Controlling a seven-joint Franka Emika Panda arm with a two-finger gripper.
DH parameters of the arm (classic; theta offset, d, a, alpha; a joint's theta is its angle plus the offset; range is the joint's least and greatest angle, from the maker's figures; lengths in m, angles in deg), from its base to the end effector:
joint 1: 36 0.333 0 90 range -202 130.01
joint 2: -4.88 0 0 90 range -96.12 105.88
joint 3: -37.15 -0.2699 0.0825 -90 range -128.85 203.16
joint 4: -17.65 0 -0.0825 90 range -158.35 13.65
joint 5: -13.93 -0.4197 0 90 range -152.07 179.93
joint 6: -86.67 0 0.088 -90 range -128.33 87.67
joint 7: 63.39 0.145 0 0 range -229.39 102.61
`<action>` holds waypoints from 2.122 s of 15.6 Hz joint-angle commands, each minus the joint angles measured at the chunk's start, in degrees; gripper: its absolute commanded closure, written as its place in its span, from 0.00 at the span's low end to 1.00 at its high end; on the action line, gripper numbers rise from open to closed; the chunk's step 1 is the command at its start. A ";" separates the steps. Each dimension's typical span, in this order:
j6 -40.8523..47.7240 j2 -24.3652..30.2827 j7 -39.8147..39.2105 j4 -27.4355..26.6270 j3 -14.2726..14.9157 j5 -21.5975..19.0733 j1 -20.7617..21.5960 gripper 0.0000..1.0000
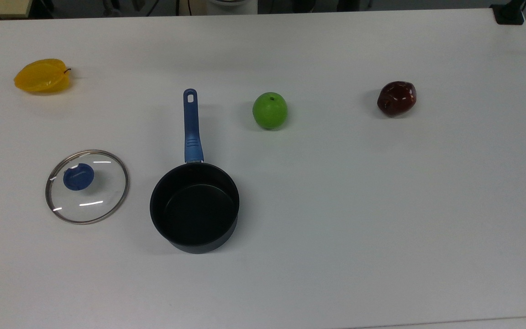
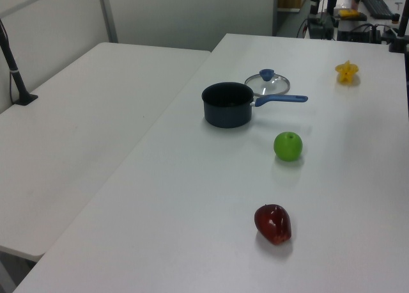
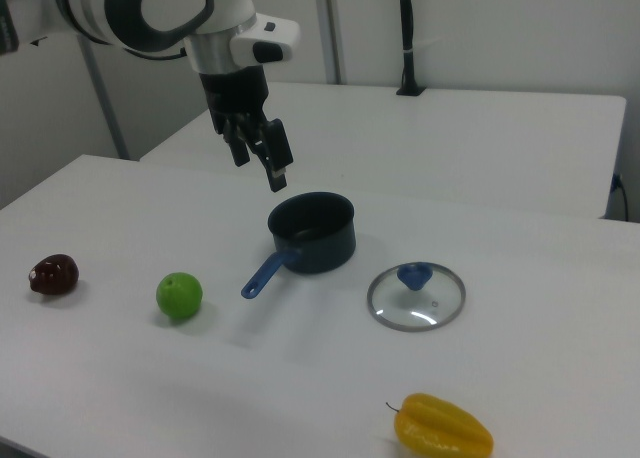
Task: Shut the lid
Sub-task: 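Move the gripper from above the pan toward the glass lid, then lower the open gripper onto the blue knob of the glass lid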
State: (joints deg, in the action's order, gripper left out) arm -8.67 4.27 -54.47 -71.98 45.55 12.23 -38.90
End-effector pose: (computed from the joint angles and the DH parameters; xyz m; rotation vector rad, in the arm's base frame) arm 0.5950 -0.1144 0.5463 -3.0635 0.5484 -0.1397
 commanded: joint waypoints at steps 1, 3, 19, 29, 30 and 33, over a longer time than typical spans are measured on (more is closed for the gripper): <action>-8.60 -2.89 4.51 0.68 0.57 -1.55 -0.61 0.00; -14.23 -4.83 11.26 0.68 0.57 -1.47 -1.57 0.00; -38.43 -27.85 31.40 7.97 0.57 5.03 -8.96 0.00; -38.78 -36.12 41.35 11.40 -1.53 13.91 -8.43 0.00; -38.87 -36.82 41.35 11.49 -2.23 14.35 -8.43 0.00; -38.87 -37.88 41.44 11.67 -2.59 14.62 -7.20 0.00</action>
State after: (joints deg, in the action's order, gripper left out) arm -47.13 -32.11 -14.67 -61.75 43.11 25.41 -47.45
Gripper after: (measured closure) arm 0.000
